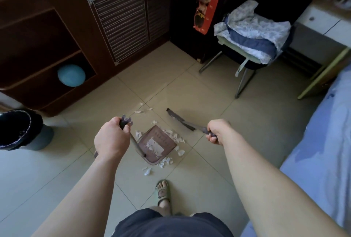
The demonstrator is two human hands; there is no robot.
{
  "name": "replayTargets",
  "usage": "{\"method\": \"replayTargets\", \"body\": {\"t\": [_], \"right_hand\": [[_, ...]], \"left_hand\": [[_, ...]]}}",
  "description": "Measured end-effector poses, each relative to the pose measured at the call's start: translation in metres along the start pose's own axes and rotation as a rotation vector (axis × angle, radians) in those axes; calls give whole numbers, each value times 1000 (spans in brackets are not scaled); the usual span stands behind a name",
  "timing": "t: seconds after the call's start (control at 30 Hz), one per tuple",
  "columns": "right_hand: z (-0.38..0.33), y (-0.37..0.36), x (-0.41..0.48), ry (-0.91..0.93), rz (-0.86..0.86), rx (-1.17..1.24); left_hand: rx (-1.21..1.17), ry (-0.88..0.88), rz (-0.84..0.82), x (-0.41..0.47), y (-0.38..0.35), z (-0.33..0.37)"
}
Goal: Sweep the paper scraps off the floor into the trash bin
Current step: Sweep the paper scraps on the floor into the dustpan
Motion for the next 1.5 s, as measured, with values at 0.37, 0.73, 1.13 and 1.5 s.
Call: {"method": "replayTargets", "body": {"t": [0.37,0.73,1.13,1.5], "right_hand": [[119,-32,-20,-15,-32,2],[157,-43,-80,-1,-27,29],[195,-131,-141,-85,102,160],[218,-228,-206,-93,144,383]], "left_hand": [[-46,27,50,-79,2,-50],[-59,-20,49,-130,24,-95],[-108,-91,-28,-111,90,-192],[25,-160,-92,-91,131,-281]]}}
Point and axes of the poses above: each hand's wrist, its own x-axis towards the middle knuckle, its own y-axis out of the back of the hand, z = x × y, the point moved 6 cm from there along x, towards the middle knuckle, and after that the axes turned 6 degrees about -x, right-handed, at the moved point
